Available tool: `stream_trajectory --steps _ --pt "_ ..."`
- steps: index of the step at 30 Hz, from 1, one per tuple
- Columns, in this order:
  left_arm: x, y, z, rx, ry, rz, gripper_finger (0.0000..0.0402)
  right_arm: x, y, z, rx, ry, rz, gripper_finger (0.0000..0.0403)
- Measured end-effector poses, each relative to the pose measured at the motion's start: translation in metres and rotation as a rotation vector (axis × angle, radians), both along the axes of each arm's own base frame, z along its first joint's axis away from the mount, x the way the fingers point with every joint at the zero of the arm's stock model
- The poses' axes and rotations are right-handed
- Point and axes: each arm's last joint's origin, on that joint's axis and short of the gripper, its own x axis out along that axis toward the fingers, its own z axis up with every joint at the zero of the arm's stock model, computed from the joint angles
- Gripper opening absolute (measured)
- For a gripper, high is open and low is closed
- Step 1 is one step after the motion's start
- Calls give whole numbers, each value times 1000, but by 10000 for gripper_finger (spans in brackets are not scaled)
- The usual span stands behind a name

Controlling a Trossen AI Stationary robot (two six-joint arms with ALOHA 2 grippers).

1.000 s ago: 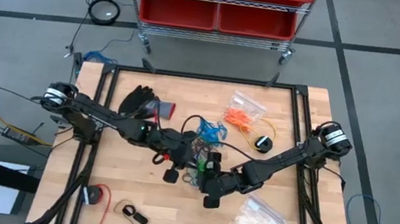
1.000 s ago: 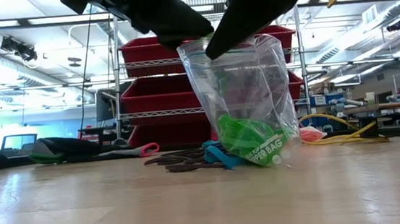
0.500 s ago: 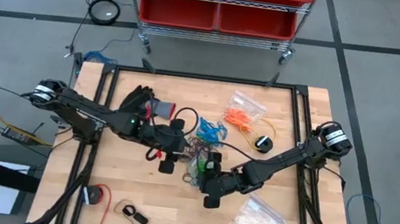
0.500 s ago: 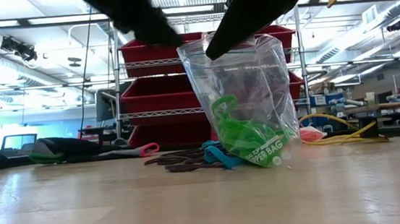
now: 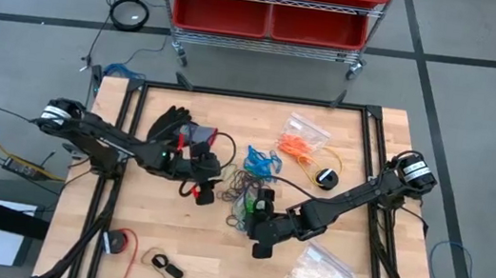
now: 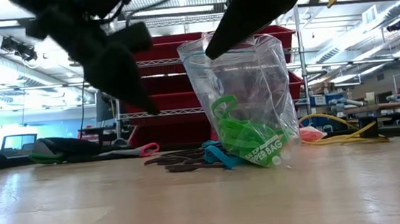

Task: Sort rubber bands
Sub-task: Put the green rubber band into the transparent zip bag

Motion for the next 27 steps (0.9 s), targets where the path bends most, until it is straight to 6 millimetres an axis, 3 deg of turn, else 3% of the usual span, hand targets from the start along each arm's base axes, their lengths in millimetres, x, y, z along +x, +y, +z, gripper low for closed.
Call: stream_trajectory --steps 3,9,17,24,27 --pt "-4 3 -15 -19 -11 26 173 0 -1 0 1 -1 -1 0" --pt "8 1 -35 -60 -120 53 173 2 -1 1 4 -10 -4 0" --pt "17 4 -68 -30 -25 145 173 1 -2 0 3 -6 -5 0" --pt "20 5 -80 -18 -18 199 171 1 -2 -2 5 -11 -5 0" --pt "21 9 -81 -22 -21 207 152 1 -1 -1 9 -18 -4 0"
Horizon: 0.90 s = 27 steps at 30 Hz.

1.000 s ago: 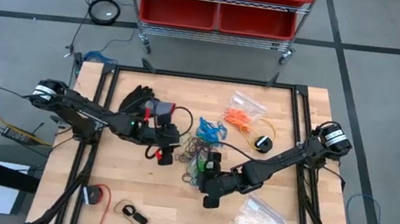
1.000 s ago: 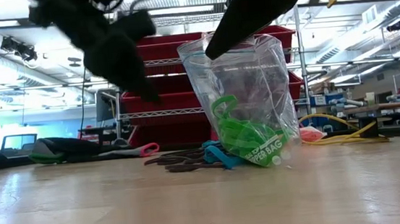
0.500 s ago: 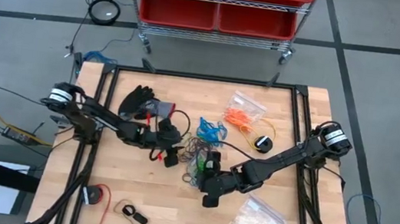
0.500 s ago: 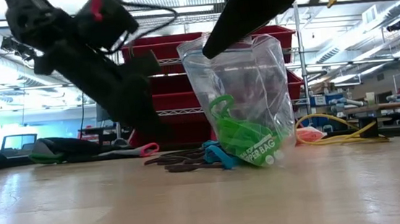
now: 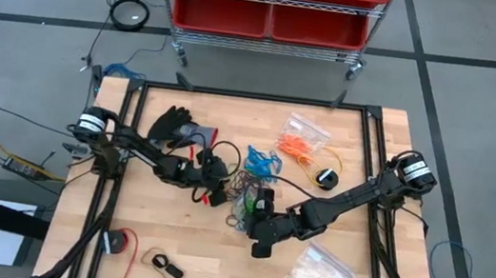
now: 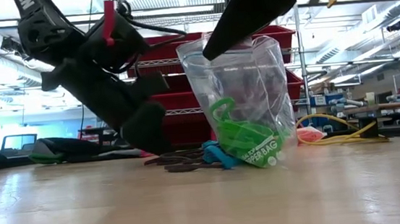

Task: Sort rubber bands
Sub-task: Put the green rubber band into the transparent zip bag

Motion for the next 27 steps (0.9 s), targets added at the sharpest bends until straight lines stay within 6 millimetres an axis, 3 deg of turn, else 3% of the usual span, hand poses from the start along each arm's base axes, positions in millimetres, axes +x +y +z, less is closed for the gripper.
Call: stream_trajectory --steps 6,14,23,27 --pt "1 11 -1 4 33 -44 19 0 0 0 1 -3 0 0" --pt "-7 11 19 35 45 -117 3 0 0 0 1 -2 1 0" --pt "-19 -7 91 21 -229 -222 1 0 0 0 1 -1 2 0" --pt "-24 -21 111 16 -329 -278 1 0 0 0 2 -3 3 0"
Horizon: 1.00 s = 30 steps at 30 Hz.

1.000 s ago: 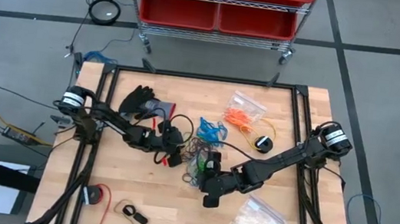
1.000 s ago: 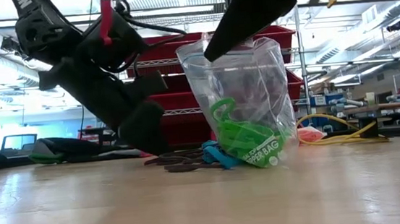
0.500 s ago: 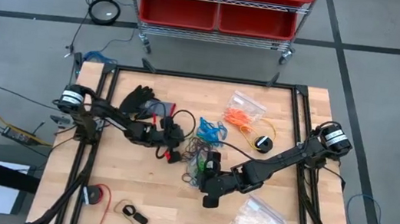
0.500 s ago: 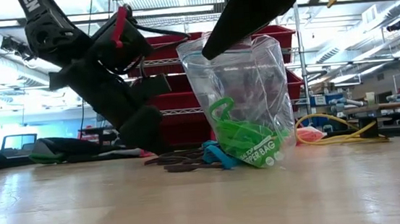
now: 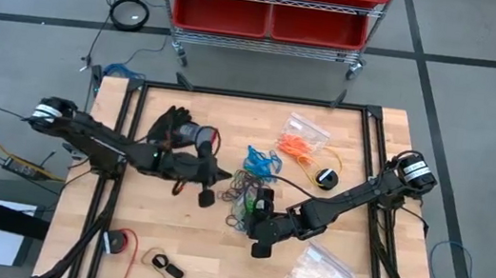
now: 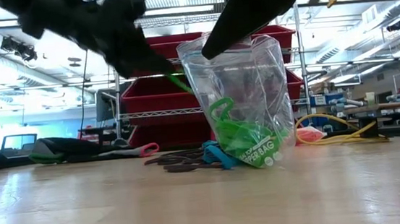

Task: Sort rubber bands
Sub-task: Put the green rubber band into the transparent zip bag

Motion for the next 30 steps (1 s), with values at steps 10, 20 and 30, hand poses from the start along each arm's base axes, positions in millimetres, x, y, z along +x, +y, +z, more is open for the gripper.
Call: stream_trajectory --steps 10,20,30 --pt "-1 -31 23 40 -207 -197 0 0 0 0 1 -2 0 0" --pt "15 -41 25 51 -134 -262 0 1 0 1 3 -8 -1 0" --pt "48 -49 14 129 15 -268 0 1 0 1 3 -9 -1 0"
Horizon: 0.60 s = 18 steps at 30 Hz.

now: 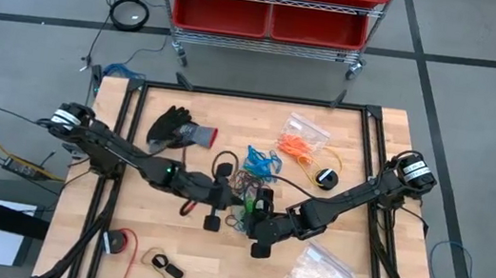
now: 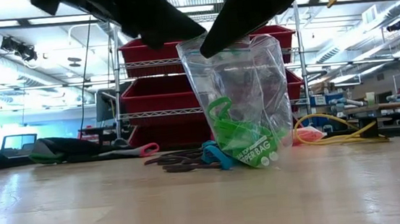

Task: Sort rubber bands
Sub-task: Put the green rubber band into the transparent zip bag, then close the transparent zip bag

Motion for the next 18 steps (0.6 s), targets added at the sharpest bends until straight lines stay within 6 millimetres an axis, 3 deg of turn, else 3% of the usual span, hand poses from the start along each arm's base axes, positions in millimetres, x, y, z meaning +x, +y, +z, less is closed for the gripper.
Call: stream_trajectory --steps 6,18 --pt "14 -8 -2 17 50 -7 18 0 0 0 0 1 0 0" --pt "16 -15 7 10 57 -82 131 -1 2 0 -3 4 8 0"
